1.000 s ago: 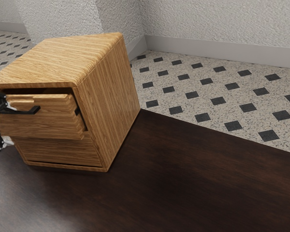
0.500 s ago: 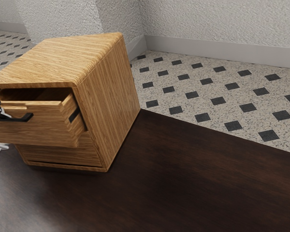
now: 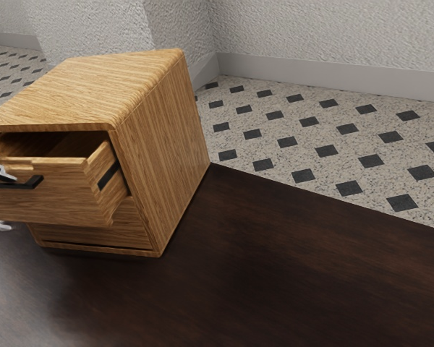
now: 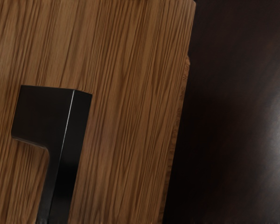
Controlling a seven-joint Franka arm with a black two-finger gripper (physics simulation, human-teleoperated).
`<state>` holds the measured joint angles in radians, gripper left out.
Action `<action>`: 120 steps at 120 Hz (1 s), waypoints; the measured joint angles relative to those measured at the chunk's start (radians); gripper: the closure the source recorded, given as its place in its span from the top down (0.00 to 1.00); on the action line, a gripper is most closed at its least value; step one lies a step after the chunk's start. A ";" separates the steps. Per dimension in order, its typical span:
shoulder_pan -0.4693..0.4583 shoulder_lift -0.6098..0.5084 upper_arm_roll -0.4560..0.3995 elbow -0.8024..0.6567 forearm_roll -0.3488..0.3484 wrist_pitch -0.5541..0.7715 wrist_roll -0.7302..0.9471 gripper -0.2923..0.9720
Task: Pull the drawer handle with one arm to open the drawer
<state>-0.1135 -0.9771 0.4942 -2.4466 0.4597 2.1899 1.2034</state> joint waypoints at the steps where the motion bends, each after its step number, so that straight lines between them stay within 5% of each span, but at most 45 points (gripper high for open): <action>1: 0.000 -0.001 0.000 0.000 0.000 -0.001 0.000 0.75; 120: -0.012 -0.178 -0.067 -0.056 0.001 -0.204 -0.036 0.77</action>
<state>-0.1256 -1.1547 0.4275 -2.5022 0.4603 1.9862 1.1677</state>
